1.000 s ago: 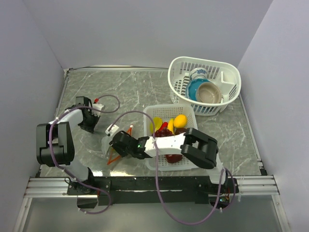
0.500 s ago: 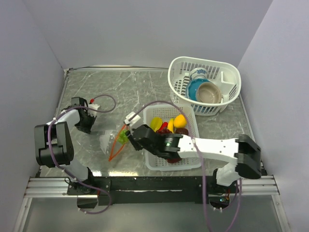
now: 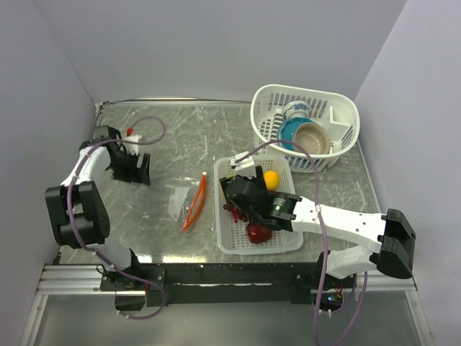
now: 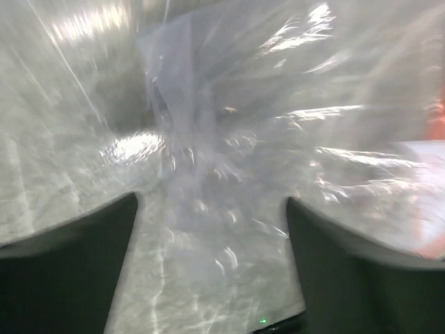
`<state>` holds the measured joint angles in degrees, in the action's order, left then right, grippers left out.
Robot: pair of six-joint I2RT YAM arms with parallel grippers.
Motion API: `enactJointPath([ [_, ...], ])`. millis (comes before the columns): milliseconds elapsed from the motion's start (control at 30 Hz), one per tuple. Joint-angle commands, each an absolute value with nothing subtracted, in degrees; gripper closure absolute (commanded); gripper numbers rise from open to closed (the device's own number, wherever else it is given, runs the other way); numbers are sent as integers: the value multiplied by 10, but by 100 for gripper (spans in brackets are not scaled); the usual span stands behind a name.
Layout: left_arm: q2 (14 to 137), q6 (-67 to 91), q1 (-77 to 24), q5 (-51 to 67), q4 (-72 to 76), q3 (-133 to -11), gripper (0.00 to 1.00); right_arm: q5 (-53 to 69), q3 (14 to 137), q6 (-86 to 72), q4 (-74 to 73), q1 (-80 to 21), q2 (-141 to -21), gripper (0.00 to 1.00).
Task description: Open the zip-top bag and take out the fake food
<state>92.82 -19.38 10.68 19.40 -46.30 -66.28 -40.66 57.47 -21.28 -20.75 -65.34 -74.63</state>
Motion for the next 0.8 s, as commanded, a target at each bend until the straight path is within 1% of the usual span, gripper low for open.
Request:
enactJointPath([
  [0,861,-163,104,292,-547,-747,3,-463,598,-252,-249,-647,-750,0],
  [133,819,-164,103,305,-590,-787,3,-461,631,-293,-296,-646,-754,0],
  [267,781,-166,103,336,-613,-799,3,-454,655,-329,-337,-649,-737,0],
  [500,733,-160,100,392,-613,-787,3,-454,662,-331,-348,-668,-654,0],
  [667,719,-138,99,388,-587,-773,3,-461,654,-333,-364,-678,-613,0],
  [767,693,-120,100,388,-550,-743,3,-479,642,-350,-383,-682,-586,0],
])
